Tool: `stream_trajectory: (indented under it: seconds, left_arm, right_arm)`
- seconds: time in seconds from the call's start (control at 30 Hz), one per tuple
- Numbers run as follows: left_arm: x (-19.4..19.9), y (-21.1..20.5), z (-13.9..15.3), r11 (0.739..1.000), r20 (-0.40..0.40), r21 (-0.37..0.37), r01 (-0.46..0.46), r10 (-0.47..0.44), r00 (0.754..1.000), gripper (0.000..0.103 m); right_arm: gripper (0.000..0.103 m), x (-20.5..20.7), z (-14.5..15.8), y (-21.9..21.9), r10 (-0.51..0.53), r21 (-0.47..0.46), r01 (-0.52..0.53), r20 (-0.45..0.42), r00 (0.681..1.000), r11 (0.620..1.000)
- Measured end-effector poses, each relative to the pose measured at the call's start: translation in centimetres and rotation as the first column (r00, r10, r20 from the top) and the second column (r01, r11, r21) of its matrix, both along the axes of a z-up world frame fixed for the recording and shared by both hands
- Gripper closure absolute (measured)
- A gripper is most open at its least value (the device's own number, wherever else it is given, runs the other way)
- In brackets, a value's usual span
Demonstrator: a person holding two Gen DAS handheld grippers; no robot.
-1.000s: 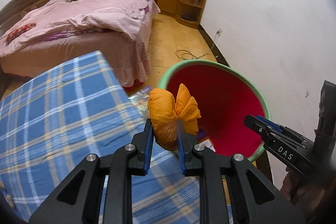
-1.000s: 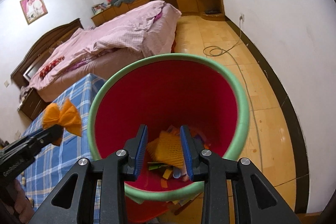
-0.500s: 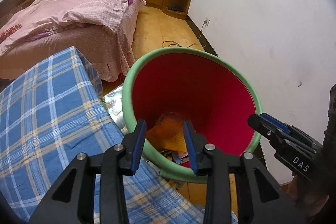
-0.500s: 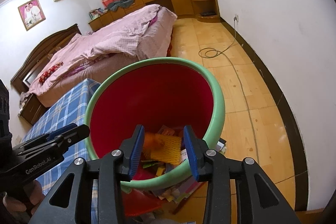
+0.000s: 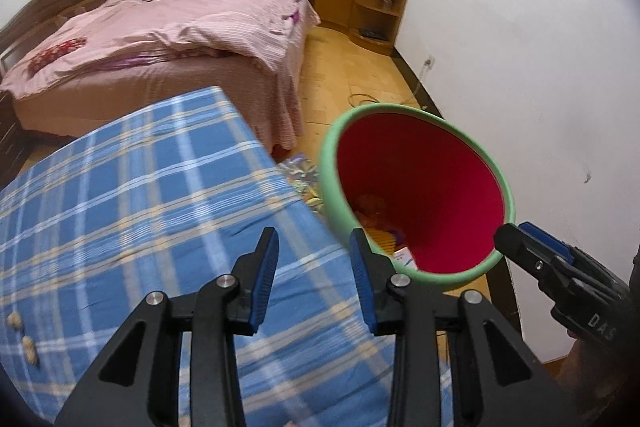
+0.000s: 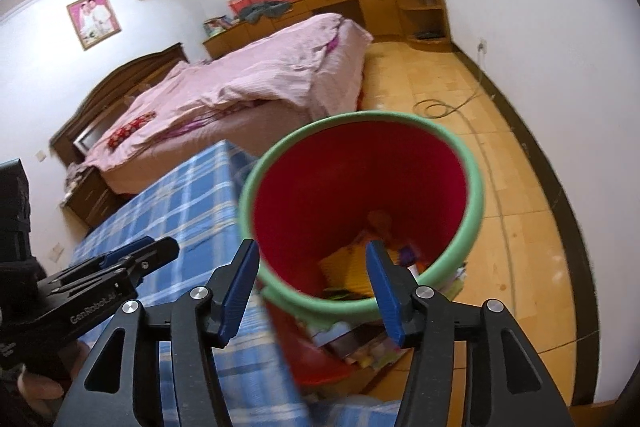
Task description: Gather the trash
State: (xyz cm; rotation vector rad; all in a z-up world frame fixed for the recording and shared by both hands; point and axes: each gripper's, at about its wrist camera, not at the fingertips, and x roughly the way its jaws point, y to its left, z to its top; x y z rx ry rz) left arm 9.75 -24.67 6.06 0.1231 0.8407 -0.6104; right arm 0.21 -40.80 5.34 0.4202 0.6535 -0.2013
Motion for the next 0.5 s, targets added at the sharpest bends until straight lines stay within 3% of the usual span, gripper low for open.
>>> stream_trajectory:
  seconds: [0.5]
  left_arm:
    - [-3.4, 9.2, 1.9, 0.986, 0.071, -0.022, -0.167, 0.168, 0.983, 0.067]
  right_arm:
    - [0.033, -1.3, 1.3, 8.1, 0.111, -0.061, -0.108, 0.041, 0.993, 0.992]
